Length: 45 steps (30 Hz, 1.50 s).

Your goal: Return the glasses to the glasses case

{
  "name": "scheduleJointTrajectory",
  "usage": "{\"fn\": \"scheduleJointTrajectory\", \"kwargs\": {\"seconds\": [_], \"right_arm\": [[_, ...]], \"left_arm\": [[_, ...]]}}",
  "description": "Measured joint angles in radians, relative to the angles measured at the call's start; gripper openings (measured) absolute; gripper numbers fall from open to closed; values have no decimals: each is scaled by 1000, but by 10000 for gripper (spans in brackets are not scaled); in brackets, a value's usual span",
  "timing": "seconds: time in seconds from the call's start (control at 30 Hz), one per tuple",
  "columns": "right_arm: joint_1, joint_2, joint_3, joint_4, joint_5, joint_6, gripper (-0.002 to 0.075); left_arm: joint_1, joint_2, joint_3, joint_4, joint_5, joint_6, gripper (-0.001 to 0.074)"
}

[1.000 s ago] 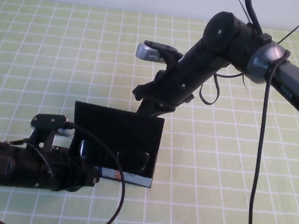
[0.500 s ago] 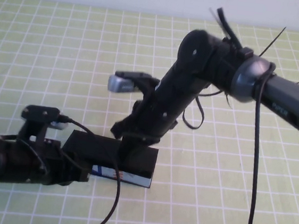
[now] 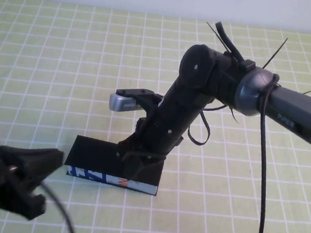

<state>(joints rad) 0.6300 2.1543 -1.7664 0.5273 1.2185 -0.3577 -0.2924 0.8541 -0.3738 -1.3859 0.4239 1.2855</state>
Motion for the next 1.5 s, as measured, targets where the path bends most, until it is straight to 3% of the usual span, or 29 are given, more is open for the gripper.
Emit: {"fn": "scheduleJointTrajectory", "kwargs": {"seconds": [0.33,0.57,1.23,1.5], "right_arm": [[0,-244,20,-59,-2,-19,-11],[0,-555,210,-84,-67,-2,-11],[0,-1422,960,-221,-429,99,-11],[0,-1660,1188,-172,-553,108,-11]], "left_arm": [[0,-567,181,0,-265,15,-2],[0,-839,346,-7,-346,86,-2],[0,-864,401,-19,-378,101,-2],[0,-864,401,-23,-378,102,-2]]}}
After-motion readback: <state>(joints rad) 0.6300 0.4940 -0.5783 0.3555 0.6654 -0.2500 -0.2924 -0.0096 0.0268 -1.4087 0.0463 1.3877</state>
